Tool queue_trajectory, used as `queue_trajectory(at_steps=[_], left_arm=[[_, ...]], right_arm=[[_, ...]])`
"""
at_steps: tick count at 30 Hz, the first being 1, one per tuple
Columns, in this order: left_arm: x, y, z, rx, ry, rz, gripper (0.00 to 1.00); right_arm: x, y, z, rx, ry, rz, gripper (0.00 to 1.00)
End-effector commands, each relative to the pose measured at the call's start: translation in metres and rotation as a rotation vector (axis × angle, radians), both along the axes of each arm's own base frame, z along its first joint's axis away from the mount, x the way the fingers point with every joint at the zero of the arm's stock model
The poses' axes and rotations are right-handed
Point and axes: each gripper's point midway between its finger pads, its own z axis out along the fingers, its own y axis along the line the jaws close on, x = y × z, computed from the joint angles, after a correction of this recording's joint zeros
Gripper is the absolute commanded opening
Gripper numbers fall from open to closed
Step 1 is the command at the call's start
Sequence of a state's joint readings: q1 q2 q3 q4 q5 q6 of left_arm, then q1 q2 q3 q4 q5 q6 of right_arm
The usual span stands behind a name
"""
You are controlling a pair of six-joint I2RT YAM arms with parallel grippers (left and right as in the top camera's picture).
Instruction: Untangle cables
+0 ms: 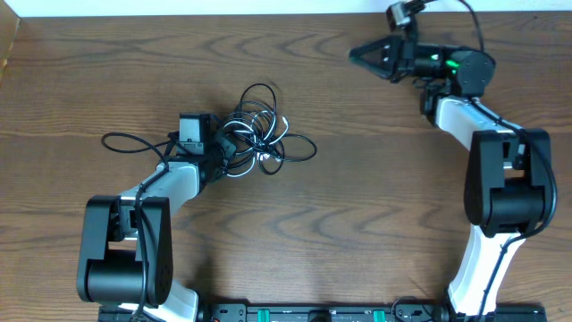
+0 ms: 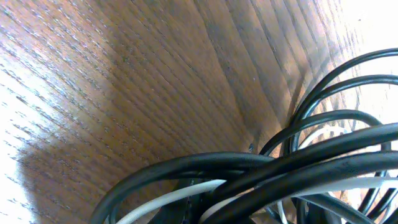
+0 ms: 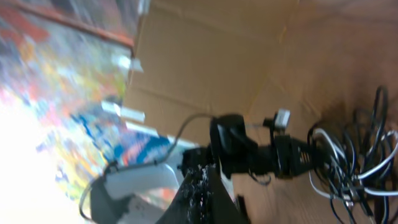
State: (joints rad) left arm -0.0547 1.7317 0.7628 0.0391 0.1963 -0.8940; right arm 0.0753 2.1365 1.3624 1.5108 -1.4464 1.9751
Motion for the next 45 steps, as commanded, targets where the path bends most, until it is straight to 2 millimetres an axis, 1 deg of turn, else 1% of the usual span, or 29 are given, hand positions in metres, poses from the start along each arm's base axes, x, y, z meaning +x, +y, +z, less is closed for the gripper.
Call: queue_trajectory(at_steps=[1, 3, 5, 6, 7, 8, 9, 11, 13, 15, 16, 19, 22, 24, 27, 30, 31, 33, 35, 36, 38, 41, 45], left_arm=[[-0.033, 0.019, -0.038, 0.067, 0.137, 0.056, 0.08], [-0.033, 0.019, -0.038, 0.067, 0.137, 0.056, 0.08], [-0.033, 0.019, -0.038, 0.064, 0.137, 0.054, 0.08], [-0.033, 0.018, -0.038, 0.064, 0.137, 0.054, 0.08], [-0.033, 0.018, -0.038, 0.064, 0.137, 0.054, 0.08], [-0.033, 0.018, -0.038, 0.064, 0.137, 0.054, 0.08], [-0.033, 0.018, -0.038, 0.064, 0.137, 0.054, 0.08], [-0.033, 0.018, -0.038, 0.064, 0.138, 0.054, 0.08], [-0.033, 0.019, -0.038, 0.064, 0.138, 0.054, 0.08], [-0.033, 0.019, -0.038, 0.064, 0.138, 0.054, 0.08], [-0.033, 0.019, -0.038, 0.064, 0.138, 0.054, 0.08], [-0.033, 0.018, -0.038, 0.064, 0.137, 0.054, 0.08], [-0.032, 0.017, -0.037, 0.058, 0.133, 0.051, 0.08], [-0.032, 0.017, -0.037, 0.057, 0.133, 0.05, 0.08], [-0.032, 0.016, -0.037, 0.052, 0.133, 0.047, 0.08], [-0.032, 0.015, -0.037, 0.046, 0.134, 0.044, 0.08], [-0.032, 0.015, -0.037, 0.043, 0.134, 0.043, 0.08], [-0.032, 0.013, -0.037, 0.035, 0.133, 0.038, 0.08], [-0.031, 0.01, -0.036, 0.021, 0.131, 0.028, 0.09], [-0.031, 0.01, -0.036, 0.024, 0.129, 0.023, 0.12], [-0.03, 0.01, -0.035, 0.029, 0.125, 0.014, 0.15], [-0.03, 0.01, -0.035, 0.029, 0.125, 0.015, 0.17], [-0.03, 0.01, -0.035, 0.03, 0.125, 0.015, 0.17]], right_arm=[[-0.021, 0.028, 0.004, -0.035, -0.096, 0.1, 0.04], [-0.023, 0.042, -0.002, -0.035, -0.076, 0.123, 0.08], [-0.018, 0.055, -0.01, -0.03, -0.04, 0.117, 0.14], [-0.013, 0.061, -0.017, -0.031, -0.018, 0.102, 0.15], [-0.004, 0.068, -0.029, -0.041, 0.017, 0.064, 0.15], [0.002, 0.071, -0.038, -0.053, 0.036, 0.035, 0.15], [0.012, 0.075, -0.054, -0.082, 0.059, -0.02, 0.16], [0.026, 0.075, -0.084, -0.164, 0.061, -0.124, 0.16], [0.033, 0.07, -0.114, -0.265, 0.026, -0.189, 0.15], [0.033, 0.065, -0.138, -0.354, 0.033, -0.218, 0.14], [0.032, 0.06, -0.153, -0.414, 0.058, -0.237, 0.13], [0.025, 0.053, -0.174, -0.502, 0.093, -0.244, 0.12], [0.017, 0.05, -0.174, -0.541, 0.074, -0.218, 0.12], [0.014, 0.048, -0.168, -0.581, 0.047, -0.209, 0.16], [0.003, 0.049, -0.153, -0.679, -0.04, -0.172, 0.25], [-0.01, 0.053, -0.146, -0.84, -0.15, -0.13, 0.41], [-0.015, 0.056, -0.145, -0.899, -0.198, -0.108, 0.46], [-0.027, 0.064, -0.147, -1.008, -0.299, -0.046, 0.53], [-0.038, 0.074, -0.151, -1.06, -0.386, 0.012, 0.58], [-0.044, 0.08, -0.153, -1.079, -0.422, 0.041, 0.6], [-0.052, 0.091, -0.159, -1.114, -0.471, 0.078, 0.61], [-0.056, 0.101, -0.165, -1.175, -0.531, 0.086, 0.62], [-0.061, 0.117, -0.166, -1.207, -0.667, 0.126, 0.58]])
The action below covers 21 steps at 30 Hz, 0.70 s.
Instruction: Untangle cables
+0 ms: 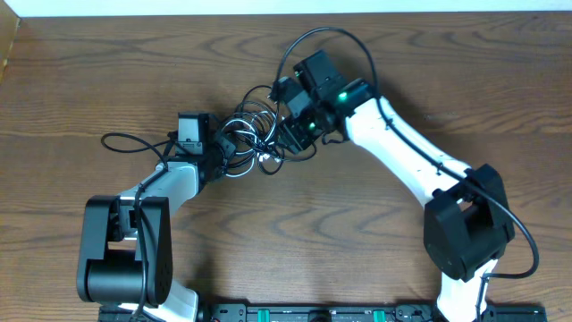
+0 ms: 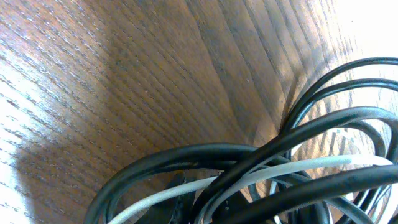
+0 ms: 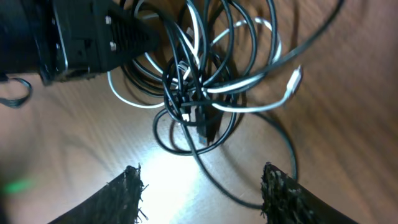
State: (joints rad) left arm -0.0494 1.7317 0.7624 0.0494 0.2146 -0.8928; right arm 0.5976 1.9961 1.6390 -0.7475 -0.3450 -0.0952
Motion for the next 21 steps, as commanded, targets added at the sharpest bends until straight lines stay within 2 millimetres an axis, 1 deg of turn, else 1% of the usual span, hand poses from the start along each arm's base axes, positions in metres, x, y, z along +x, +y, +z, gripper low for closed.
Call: queue_trajectory(at_steps=[1, 2, 5, 6, 7, 8, 11, 13, 18, 21], left_arm=[[-0.032, 0.011, -0.037, 0.045, 0.134, 0.019, 0.17], [-0.032, 0.011, -0.037, 0.045, 0.134, 0.019, 0.17], [-0.032, 0.011, -0.037, 0.045, 0.134, 0.02, 0.17], [-0.032, 0.011, -0.037, 0.045, 0.134, 0.019, 0.17], [-0.032, 0.011, -0.037, 0.045, 0.134, 0.02, 0.17], [-0.032, 0.011, -0.037, 0.045, 0.134, 0.02, 0.17], [-0.032, 0.012, -0.037, 0.046, 0.134, 0.019, 0.17], [-0.032, 0.012, -0.037, 0.045, 0.134, 0.02, 0.17], [-0.032, 0.011, -0.037, 0.045, 0.134, 0.02, 0.17], [-0.032, 0.012, -0.037, 0.045, 0.134, 0.02, 0.17]], right_arm=[[0.004, 0.004, -0.007, -0.092, -0.12, 0.081, 0.56], [0.003, 0.009, -0.006, -0.085, -0.128, 0.09, 0.51], [-0.005, 0.023, -0.002, -0.051, -0.133, 0.124, 0.49], [-0.006, 0.025, -0.002, -0.052, -0.144, 0.139, 0.43], [-0.007, 0.027, -0.003, -0.059, -0.161, 0.171, 0.39], [-0.009, 0.028, -0.006, -0.074, -0.182, 0.223, 0.38], [-0.015, 0.029, -0.018, -0.119, -0.246, 0.387, 0.38], [-0.018, 0.03, -0.029, -0.143, -0.264, 0.457, 0.42], [-0.012, 0.023, -0.052, -0.213, -0.27, 0.491, 0.44], [-0.011, 0.021, -0.058, -0.23, -0.291, 0.548, 0.43]])
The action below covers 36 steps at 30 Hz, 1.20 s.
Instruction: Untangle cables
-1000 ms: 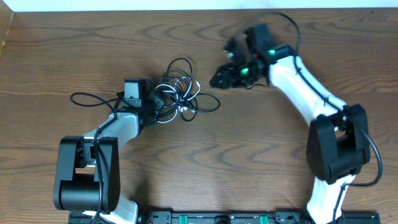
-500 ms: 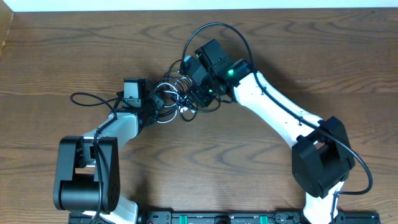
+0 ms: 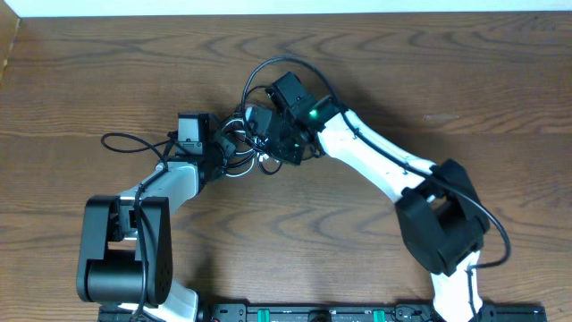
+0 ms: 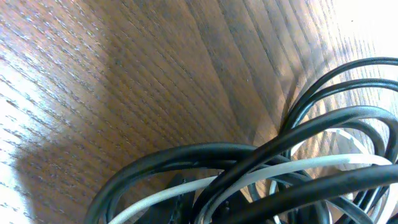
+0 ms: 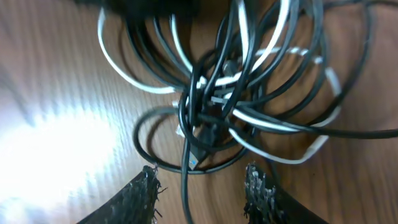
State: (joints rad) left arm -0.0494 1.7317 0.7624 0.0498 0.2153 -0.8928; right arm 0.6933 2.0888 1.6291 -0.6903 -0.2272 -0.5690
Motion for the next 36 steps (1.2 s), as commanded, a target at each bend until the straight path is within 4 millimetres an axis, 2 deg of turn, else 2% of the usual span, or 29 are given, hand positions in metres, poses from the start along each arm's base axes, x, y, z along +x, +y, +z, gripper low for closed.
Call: queue_trajectory(at_steps=[1, 4, 8, 18, 23, 27, 33, 36], left_arm=[[-0.032, 0.012, -0.037, 0.046, 0.135, 0.02, 0.17], [-0.032, 0.012, -0.037, 0.046, 0.135, 0.02, 0.17], [-0.032, 0.012, -0.037, 0.046, 0.135, 0.02, 0.17], [-0.032, 0.012, -0.037, 0.046, 0.135, 0.02, 0.17], [-0.032, 0.012, -0.037, 0.046, 0.135, 0.02, 0.17], [-0.032, 0.012, -0.037, 0.046, 0.135, 0.02, 0.17], [-0.032, 0.012, -0.037, 0.046, 0.135, 0.02, 0.17], [-0.032, 0.012, -0.037, 0.046, 0.135, 0.02, 0.17]], right_arm=[[0.002, -0.005, -0.015, -0.054, -0.049, 0.116, 0.43], [0.002, -0.004, -0.025, -0.074, -0.067, 0.182, 0.41], [0.006, 0.002, -0.032, -0.064, -0.083, 0.189, 0.38], [0.002, 0.009, -0.033, -0.053, -0.082, 0.199, 0.36], [0.005, 0.011, -0.031, -0.043, -0.097, 0.201, 0.31], [-0.002, 0.011, -0.038, -0.06, -0.074, 0.211, 0.31], [-0.009, 0.015, -0.06, -0.076, -0.042, 0.227, 0.3], [-0.015, 0.02, -0.06, -0.063, -0.03, 0.243, 0.31]])
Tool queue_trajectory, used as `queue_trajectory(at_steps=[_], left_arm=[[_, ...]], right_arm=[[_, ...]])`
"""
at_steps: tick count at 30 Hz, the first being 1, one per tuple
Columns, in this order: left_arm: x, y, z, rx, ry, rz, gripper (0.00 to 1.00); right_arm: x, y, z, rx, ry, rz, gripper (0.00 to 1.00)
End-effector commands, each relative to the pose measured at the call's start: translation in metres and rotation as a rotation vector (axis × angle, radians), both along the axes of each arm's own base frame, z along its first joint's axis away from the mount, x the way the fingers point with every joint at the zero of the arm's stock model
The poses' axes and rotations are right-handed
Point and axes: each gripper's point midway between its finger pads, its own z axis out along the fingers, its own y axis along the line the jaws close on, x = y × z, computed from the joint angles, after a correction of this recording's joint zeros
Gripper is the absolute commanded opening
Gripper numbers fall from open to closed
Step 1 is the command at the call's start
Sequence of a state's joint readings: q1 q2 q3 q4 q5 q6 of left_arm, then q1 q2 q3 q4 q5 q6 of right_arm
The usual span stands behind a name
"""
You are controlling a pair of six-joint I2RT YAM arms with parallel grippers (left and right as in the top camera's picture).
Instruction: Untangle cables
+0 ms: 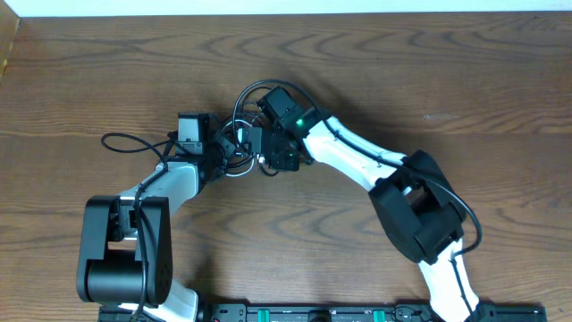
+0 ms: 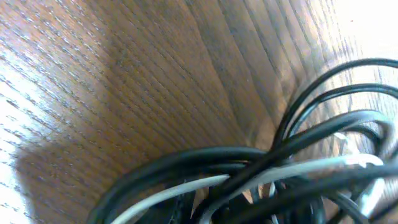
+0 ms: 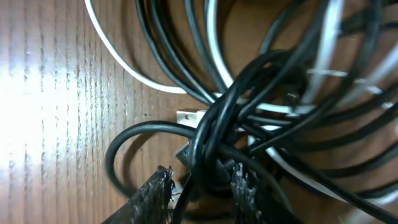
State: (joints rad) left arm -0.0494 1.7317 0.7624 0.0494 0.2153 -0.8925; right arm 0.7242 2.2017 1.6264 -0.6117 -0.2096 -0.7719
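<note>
A tangle of black and white cables (image 1: pixel 253 134) lies left of the table's middle; it fills the left wrist view (image 2: pixel 273 168) and the right wrist view (image 3: pixel 267 93). My left gripper (image 1: pixel 231 146) reaches into the tangle's left side and is shut on its strands; the fingers are mostly hidden under the cables. My right gripper (image 1: pixel 266 157) is down in the tangle's right side. Its fingers (image 3: pixel 158 190) stand open, astride a thick knot of black cable (image 3: pixel 214 149), the right one close against it.
One black cable tail (image 1: pixel 125 141) loops off to the left of the left arm. A white connector end (image 3: pixel 189 116) lies on the wood beside the knot. The brown wooden table (image 1: pixel 420 72) stretches out on all sides.
My right gripper has dropped closer into the tangle and shifted left, and its fingers now stand nearer together, around the black knot. The left gripper has not moved; the strands it holds shifted slightly.
My left gripper gripped the tangle's left side throughout. The right arm was first far off at the table's back right. Then it hovered open over the tangle's right side, then lower and closer, and now its fingers straddle the black knot.
</note>
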Motion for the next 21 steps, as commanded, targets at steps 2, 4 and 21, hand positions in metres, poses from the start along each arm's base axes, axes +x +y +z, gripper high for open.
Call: queue_trajectory(at_steps=[2, 4, 21], left_arm=[[-0.032, 0.012, -0.037, 0.045, 0.135, 0.021, 0.17], [-0.032, 0.012, -0.037, 0.045, 0.135, 0.021, 0.17], [-0.032, 0.012, -0.037, 0.045, 0.135, 0.021, 0.17]], right_arm=[[-0.02, 0.012, -0.01, 0.018, 0.053, 0.055, 0.31], [-0.022, 0.016, -0.01, 0.023, 0.051, 0.065, 0.31], [-0.028, 0.027, -0.006, 0.089, 0.119, 0.01, 0.01]])
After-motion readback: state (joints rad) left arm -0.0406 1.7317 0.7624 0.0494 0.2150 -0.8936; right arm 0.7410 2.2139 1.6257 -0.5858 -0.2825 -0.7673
